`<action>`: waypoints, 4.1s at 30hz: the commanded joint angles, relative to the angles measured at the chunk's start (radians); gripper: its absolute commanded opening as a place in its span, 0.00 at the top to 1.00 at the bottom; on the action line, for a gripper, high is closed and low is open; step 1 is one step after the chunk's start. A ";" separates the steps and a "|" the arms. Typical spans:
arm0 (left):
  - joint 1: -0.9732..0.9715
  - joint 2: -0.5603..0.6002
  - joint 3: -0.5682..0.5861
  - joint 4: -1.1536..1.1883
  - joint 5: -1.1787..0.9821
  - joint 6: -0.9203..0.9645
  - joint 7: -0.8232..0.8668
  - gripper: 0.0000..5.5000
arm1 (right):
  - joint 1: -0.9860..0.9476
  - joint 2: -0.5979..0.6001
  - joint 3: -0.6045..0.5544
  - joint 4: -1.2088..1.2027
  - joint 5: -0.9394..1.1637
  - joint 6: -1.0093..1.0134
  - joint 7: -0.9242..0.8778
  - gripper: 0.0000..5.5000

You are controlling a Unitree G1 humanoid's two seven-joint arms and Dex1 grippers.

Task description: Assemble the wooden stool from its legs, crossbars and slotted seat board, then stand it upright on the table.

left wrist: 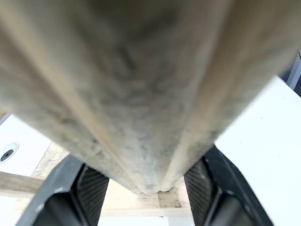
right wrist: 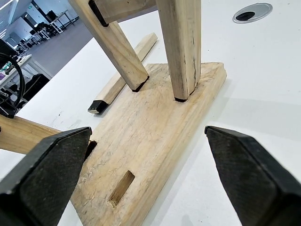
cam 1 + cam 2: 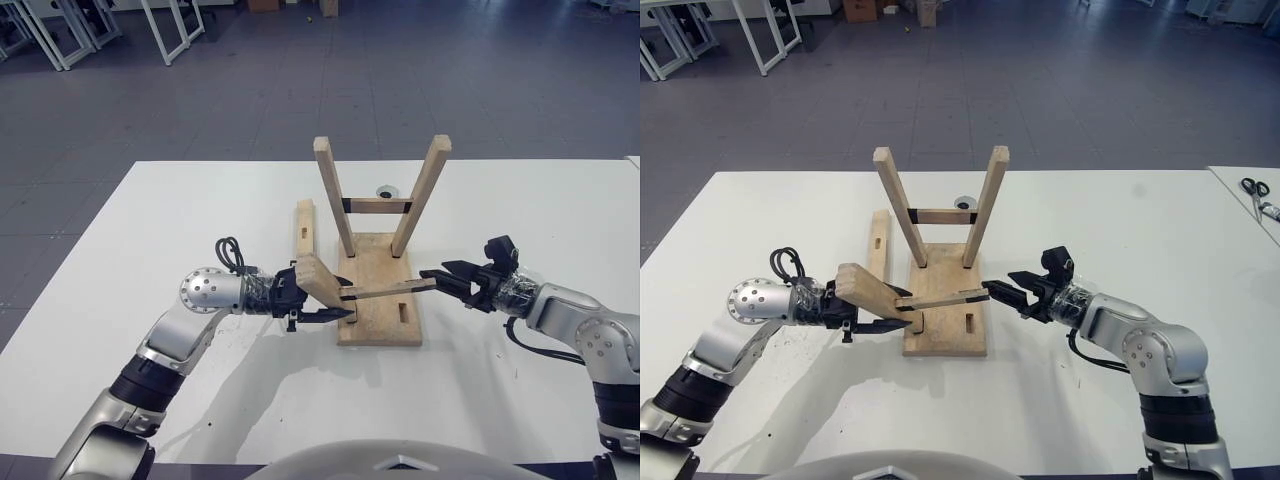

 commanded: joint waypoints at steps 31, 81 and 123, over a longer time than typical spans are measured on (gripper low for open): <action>0.159 -0.037 0.390 -0.231 0.050 0.567 0.470 0.18 | 0.204 0.005 0.256 0.062 -0.457 -0.310 0.021 0.19; 0.208 -0.401 0.616 -0.014 0.184 0.623 0.975 0.63 | 0.220 -0.020 0.262 -0.182 -0.441 -0.248 0.098 0.19; -0.223 -0.090 0.546 -0.113 -0.873 1.080 0.159 0.63 | -0.705 0.239 -0.132 0.199 0.835 0.305 -0.198 0.35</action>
